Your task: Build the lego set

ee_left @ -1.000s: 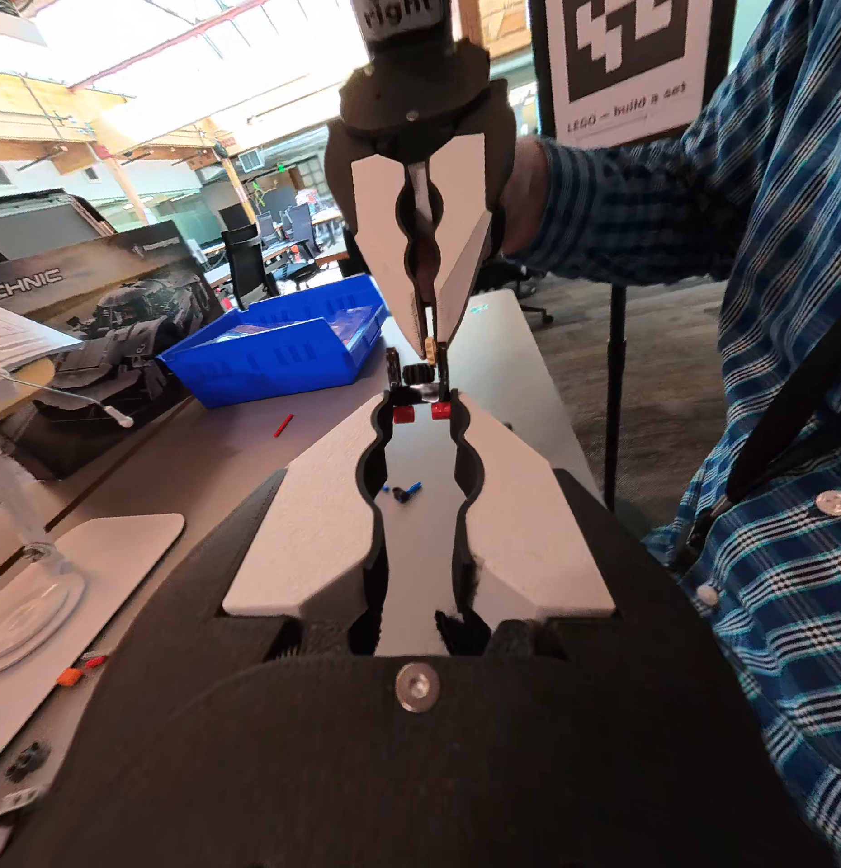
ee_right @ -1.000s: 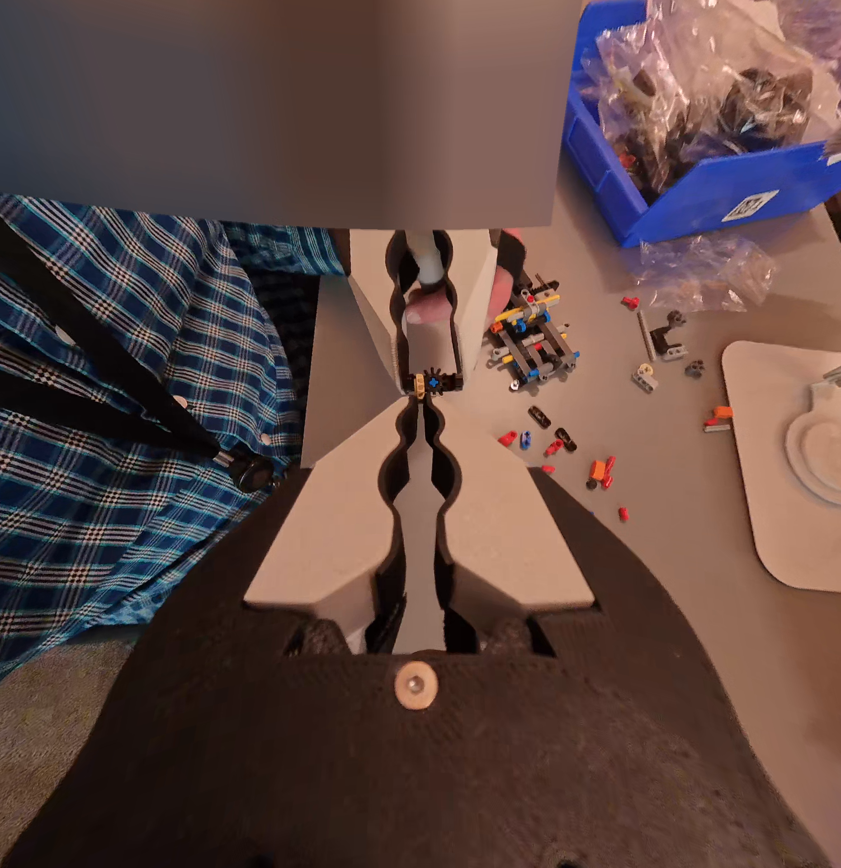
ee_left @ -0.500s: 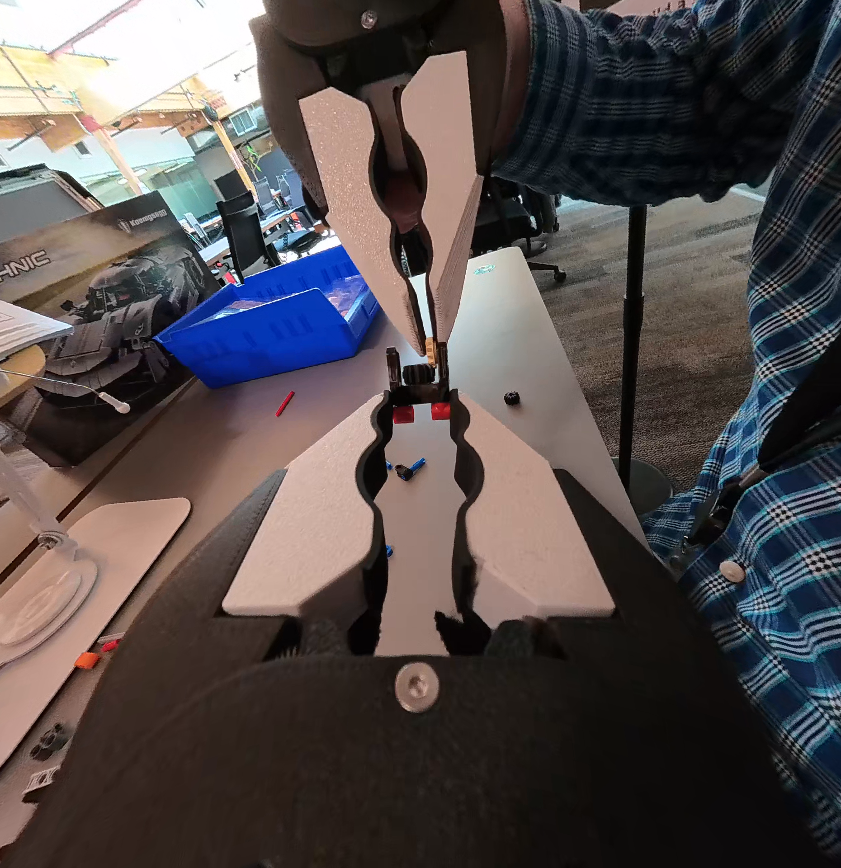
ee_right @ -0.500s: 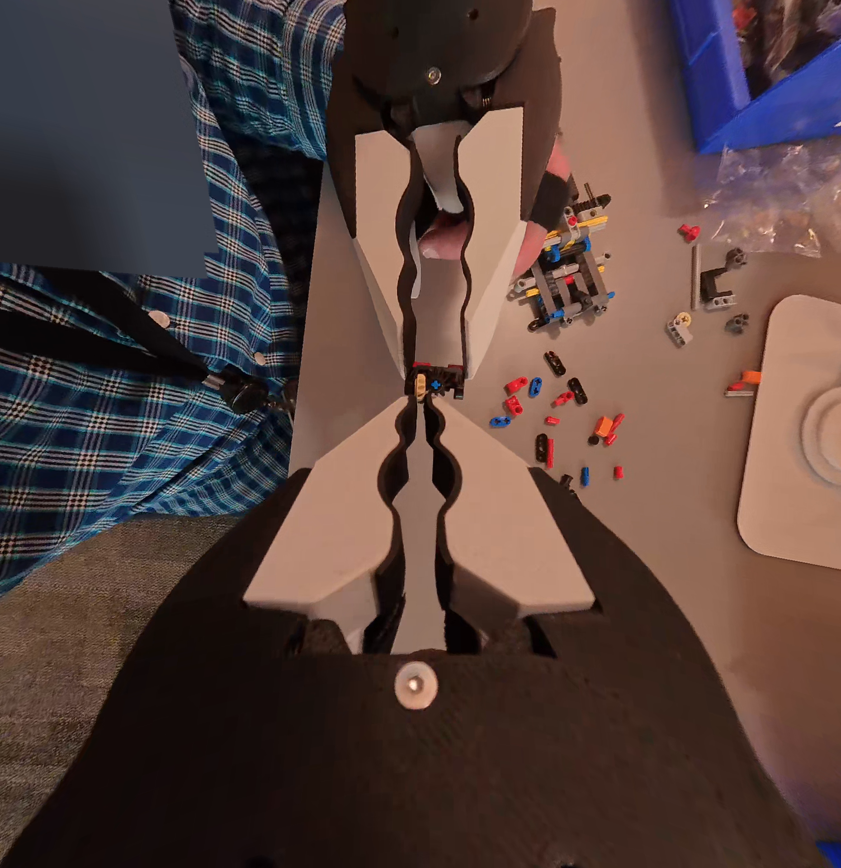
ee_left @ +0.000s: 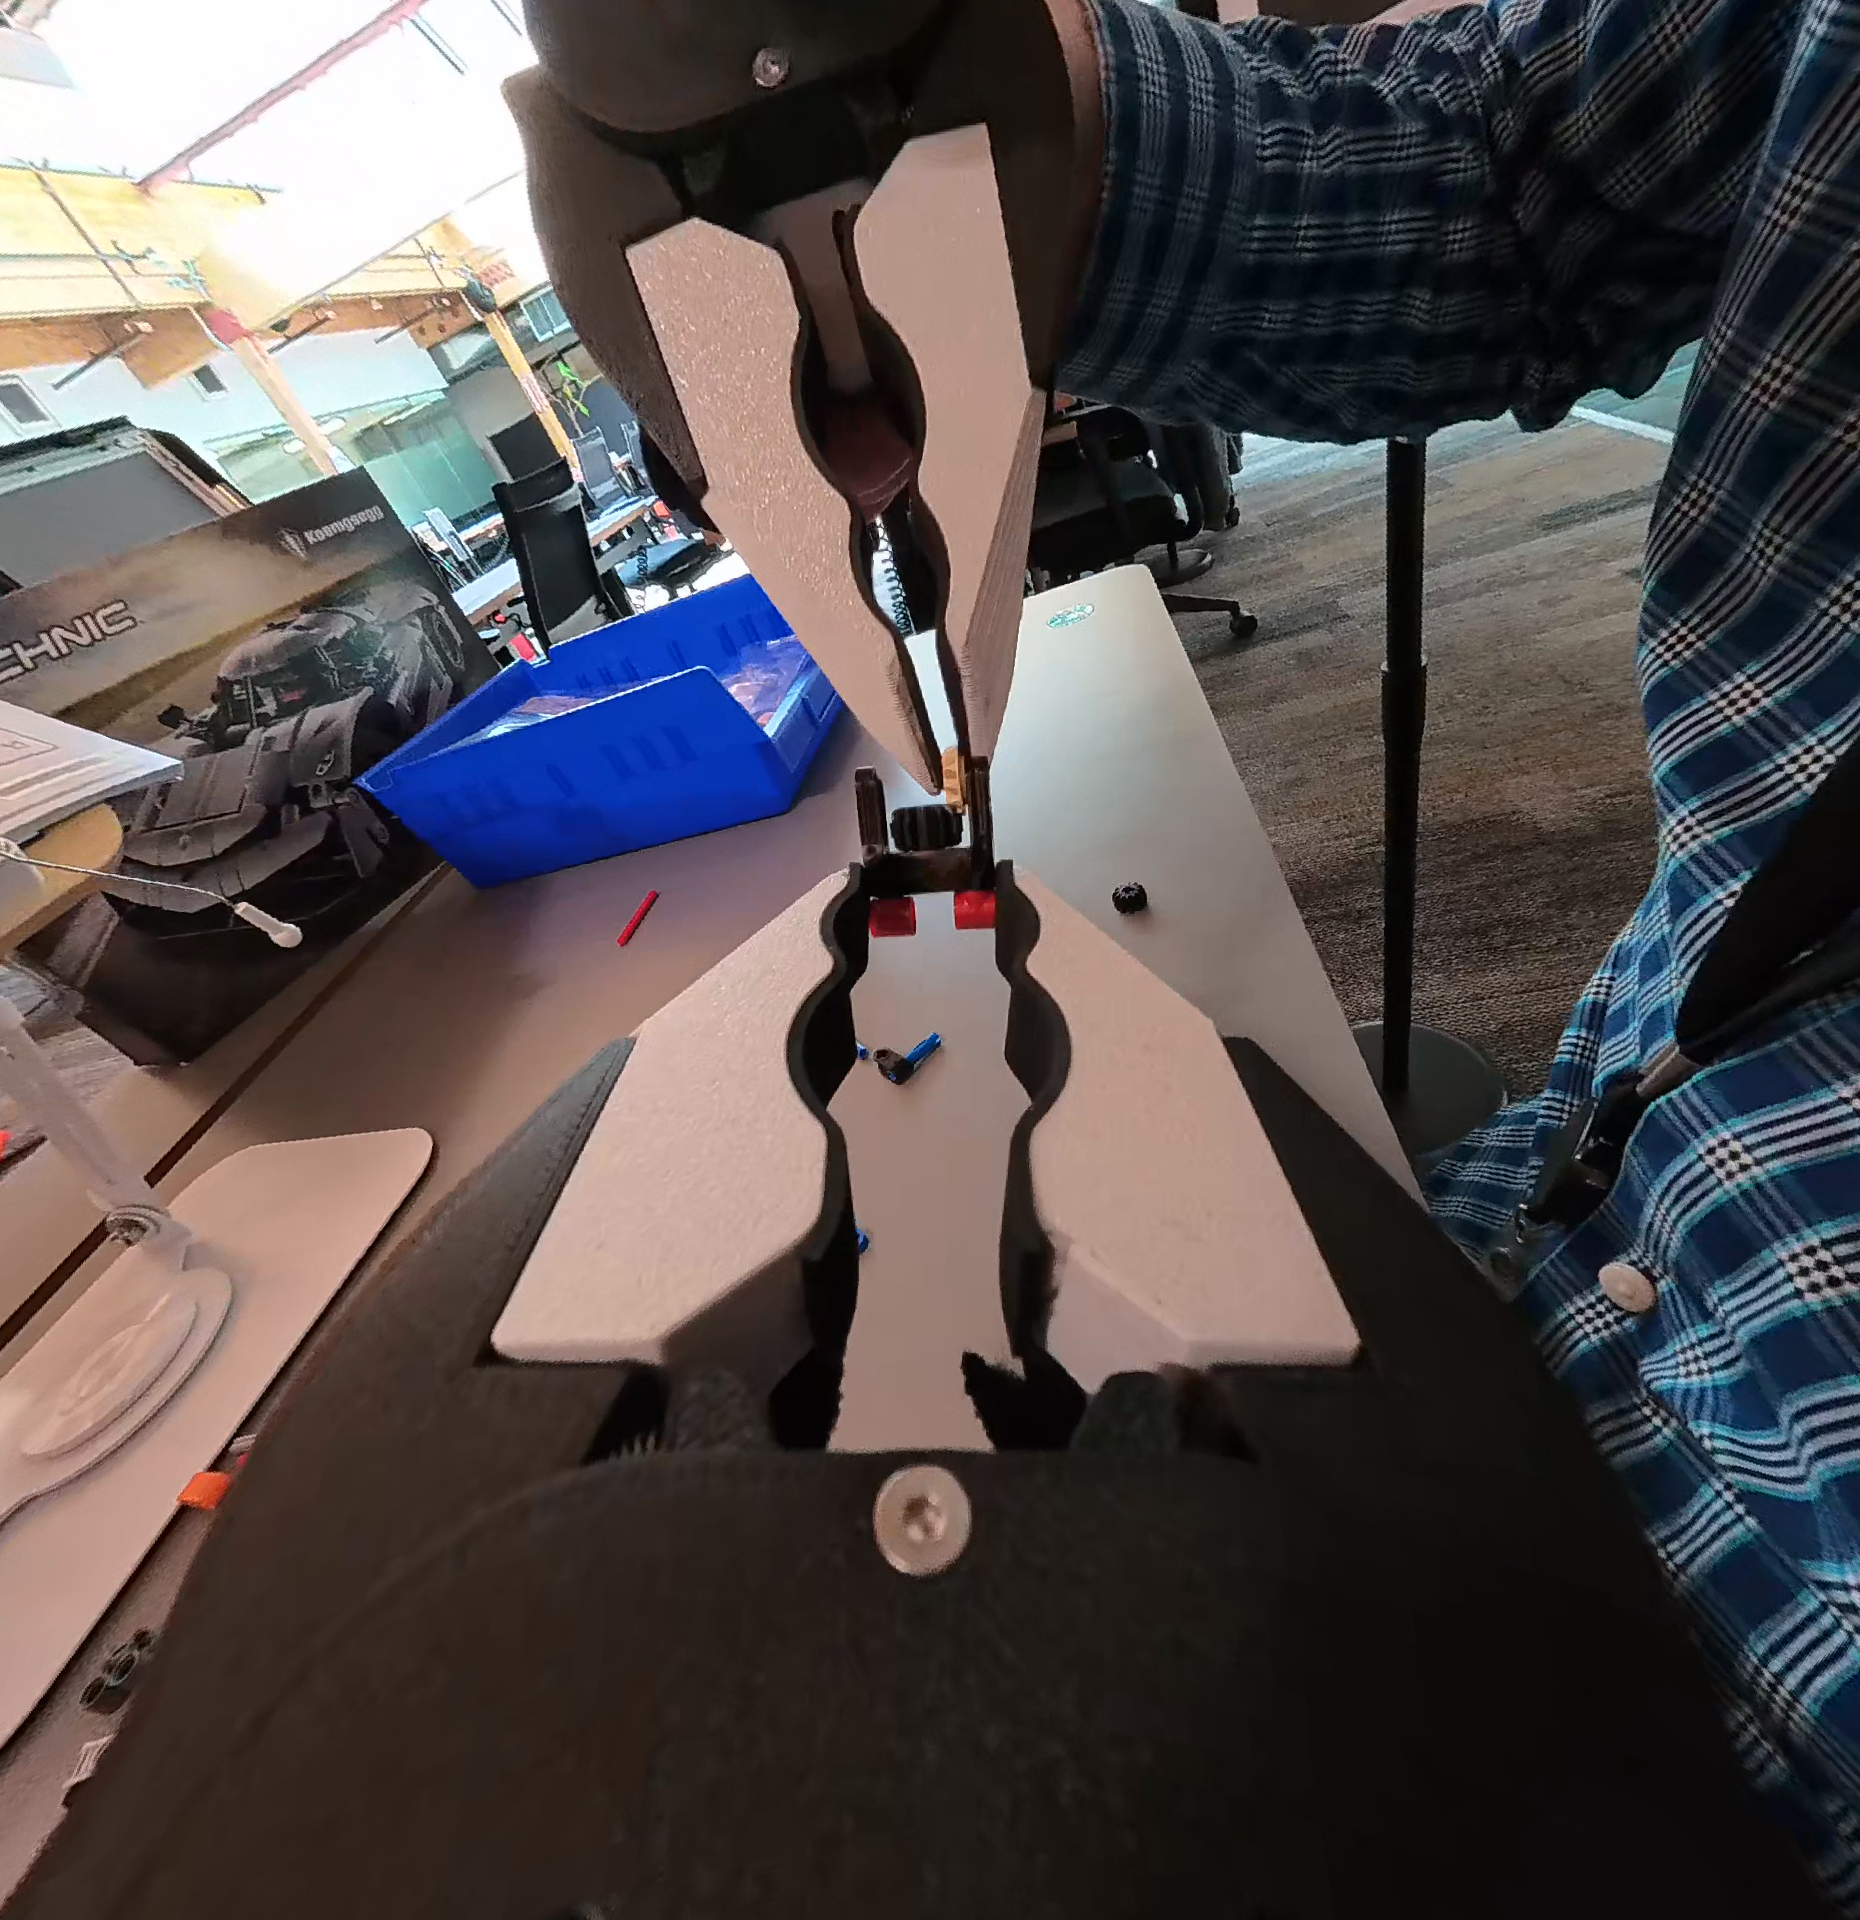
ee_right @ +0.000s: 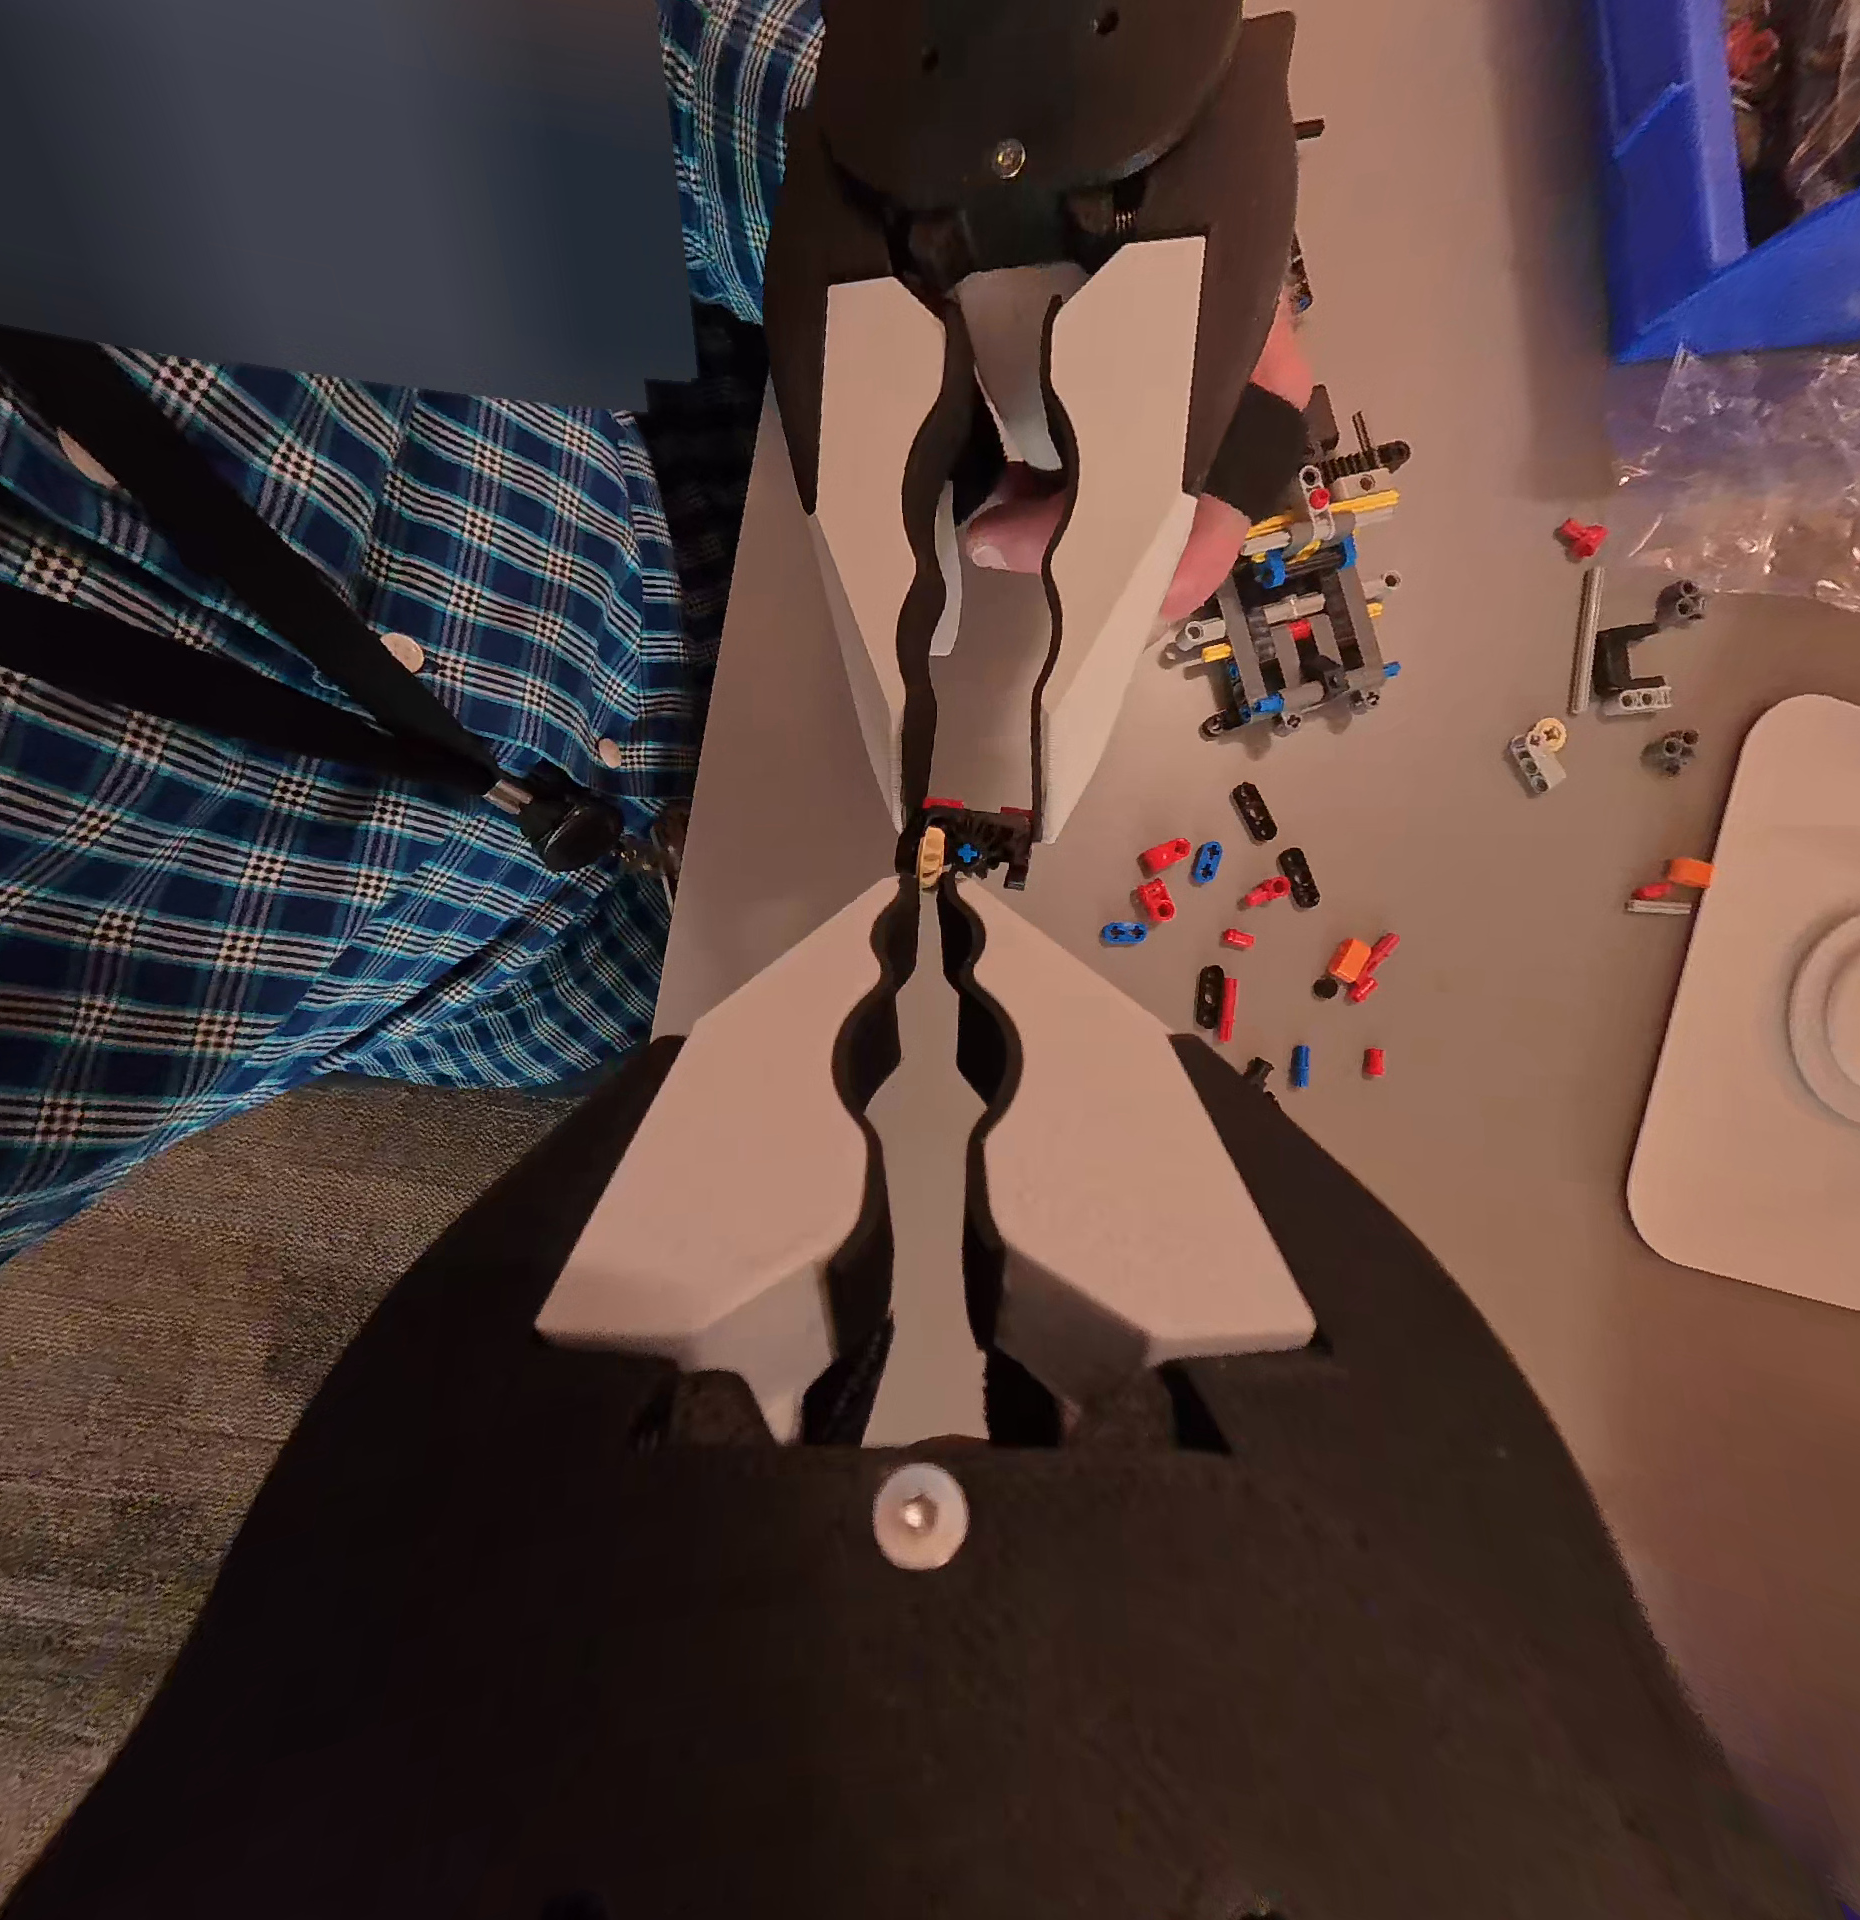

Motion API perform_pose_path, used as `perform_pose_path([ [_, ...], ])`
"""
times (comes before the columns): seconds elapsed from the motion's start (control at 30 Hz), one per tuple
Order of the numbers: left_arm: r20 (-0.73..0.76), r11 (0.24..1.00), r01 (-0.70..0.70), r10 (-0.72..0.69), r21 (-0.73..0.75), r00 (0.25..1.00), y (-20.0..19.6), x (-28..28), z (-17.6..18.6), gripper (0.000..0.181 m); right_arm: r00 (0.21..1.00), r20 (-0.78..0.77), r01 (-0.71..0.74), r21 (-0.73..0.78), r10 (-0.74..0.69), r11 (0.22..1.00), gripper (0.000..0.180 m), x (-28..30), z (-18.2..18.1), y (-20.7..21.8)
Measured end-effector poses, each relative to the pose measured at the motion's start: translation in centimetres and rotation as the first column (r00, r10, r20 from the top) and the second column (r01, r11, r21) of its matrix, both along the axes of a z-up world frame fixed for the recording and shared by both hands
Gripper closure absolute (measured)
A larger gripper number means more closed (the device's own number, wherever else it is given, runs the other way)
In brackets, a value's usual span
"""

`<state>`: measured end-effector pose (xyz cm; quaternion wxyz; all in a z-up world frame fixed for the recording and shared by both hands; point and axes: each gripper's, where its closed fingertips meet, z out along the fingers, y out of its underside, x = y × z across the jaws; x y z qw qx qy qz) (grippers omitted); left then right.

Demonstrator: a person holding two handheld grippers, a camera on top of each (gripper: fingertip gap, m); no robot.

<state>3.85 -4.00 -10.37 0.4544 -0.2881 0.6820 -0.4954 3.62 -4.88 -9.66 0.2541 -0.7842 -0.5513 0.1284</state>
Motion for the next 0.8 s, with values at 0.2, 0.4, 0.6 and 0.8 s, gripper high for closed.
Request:
perform_pose_path([
  [0.2,0.01,1.0,0.005,-0.004,-0.012,1.0,-0.3,0.0,0.3,0.159,1.0,-0.007,-0.012,-0.014,0.012,1.0,0.177,0.1,0.3,-0.2],
  [0.4,0.029,0.999,0.01,-0.009,-0.036,1.0,-0.3,0.0,0.8,0.159,1.0,-0.016,-0.019,-0.016,0.019,1.0,0.177,0.1,0.6,-0.2],
  [0.6,0.04,0.999,0.009,-0.007,-0.048,0.999,-0.3,0.0,1.1,0.159,0.999,-0.032,-0.021,-0.01,0.02,1.0,0.176,-0.1,1.2,-0.3],
  [0.8,0.058,0.995,0.016,-0.01,-0.096,0.998,-0.1,-0.2,1.8,0.158,0.999,-0.039,-0.013,0.008,0.014,1.0,0.174,-0.1,1.7,-0.1],
])
